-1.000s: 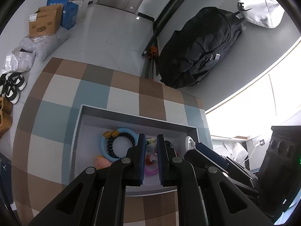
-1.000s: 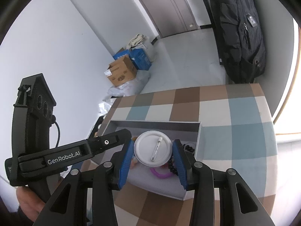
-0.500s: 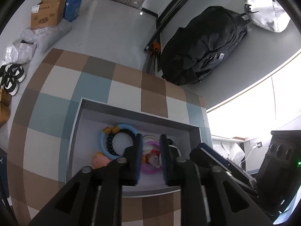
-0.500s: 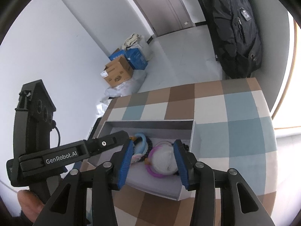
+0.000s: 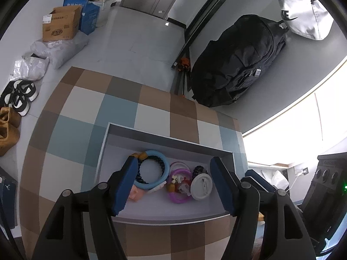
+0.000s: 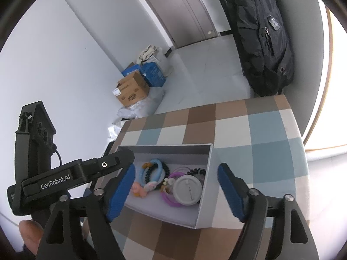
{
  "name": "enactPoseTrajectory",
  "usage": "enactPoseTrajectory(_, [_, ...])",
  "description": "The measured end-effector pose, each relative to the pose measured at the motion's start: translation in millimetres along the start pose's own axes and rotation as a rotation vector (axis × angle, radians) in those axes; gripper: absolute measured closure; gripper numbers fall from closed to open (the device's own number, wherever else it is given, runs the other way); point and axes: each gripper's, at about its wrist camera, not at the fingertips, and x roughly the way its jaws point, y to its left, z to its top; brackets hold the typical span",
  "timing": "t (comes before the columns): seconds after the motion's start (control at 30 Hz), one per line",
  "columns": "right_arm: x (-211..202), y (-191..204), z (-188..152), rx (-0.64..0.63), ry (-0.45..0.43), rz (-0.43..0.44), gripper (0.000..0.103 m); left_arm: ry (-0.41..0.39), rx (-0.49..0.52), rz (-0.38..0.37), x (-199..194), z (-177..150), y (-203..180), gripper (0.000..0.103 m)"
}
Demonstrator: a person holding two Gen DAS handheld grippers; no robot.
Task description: Organize jewelry
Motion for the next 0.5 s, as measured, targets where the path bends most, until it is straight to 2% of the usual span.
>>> enactPoseTrajectory(0.23, [-1.2,1.4,-0.9,-0.019,0.005,-0.005,0.014,-0.041,0.058,0.038,-10.2,-3.1,-7.8,0.038])
enactPoseTrajectory(0.5, [-21.0,10.8,-4.1,-0.076,-0.055,-0.010,0.006,-0.128,0.129,0.092,-30.0,-9.4,-15.9,0.038])
